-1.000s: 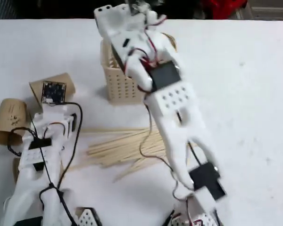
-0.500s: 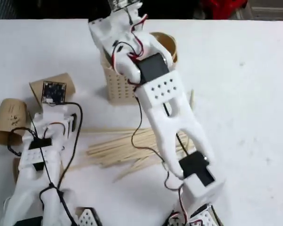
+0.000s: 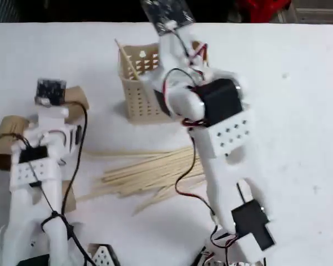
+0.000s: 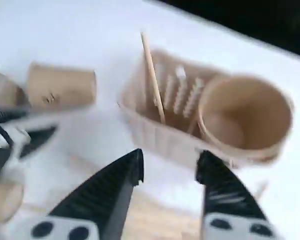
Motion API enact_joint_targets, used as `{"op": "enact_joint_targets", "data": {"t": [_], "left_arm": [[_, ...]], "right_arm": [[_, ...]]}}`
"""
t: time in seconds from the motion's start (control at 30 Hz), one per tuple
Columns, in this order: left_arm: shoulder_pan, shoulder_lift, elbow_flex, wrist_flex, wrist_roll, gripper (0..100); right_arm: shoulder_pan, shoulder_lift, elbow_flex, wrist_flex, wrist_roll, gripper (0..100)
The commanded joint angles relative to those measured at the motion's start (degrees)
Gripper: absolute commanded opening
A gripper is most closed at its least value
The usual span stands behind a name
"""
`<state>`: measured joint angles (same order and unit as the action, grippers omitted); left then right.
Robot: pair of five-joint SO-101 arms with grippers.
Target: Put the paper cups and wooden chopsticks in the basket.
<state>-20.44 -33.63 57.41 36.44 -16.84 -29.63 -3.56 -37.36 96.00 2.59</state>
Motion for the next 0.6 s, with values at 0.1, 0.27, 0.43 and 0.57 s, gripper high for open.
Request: {"op": "enact_joint_targets", "data": {"t": [0.1, 0.27, 0.43, 0.57], "left_arm": [[-3.56, -1.89, -29.80, 28.22, -5.80, 25], [-13.49, -1.71, -37.71, 32.62, -12.48, 26], [-25.89, -1.71, -35.60, 32.09, -25.58, 26], [-33.80, -2.07, -30.68, 31.74, -38.51, 26]], "right_arm": [[6.81, -7.78, 13.63, 2.24, 9.23, 3.4], [9.98, -21.05, 41.32, -6.02, 15.82, 1.7], [15.69, -43.12, 77.36, -22.55, 25.14, 1.7], [20.53, -59.91, 100.13, -31.87, 30.86, 1.8]]}}
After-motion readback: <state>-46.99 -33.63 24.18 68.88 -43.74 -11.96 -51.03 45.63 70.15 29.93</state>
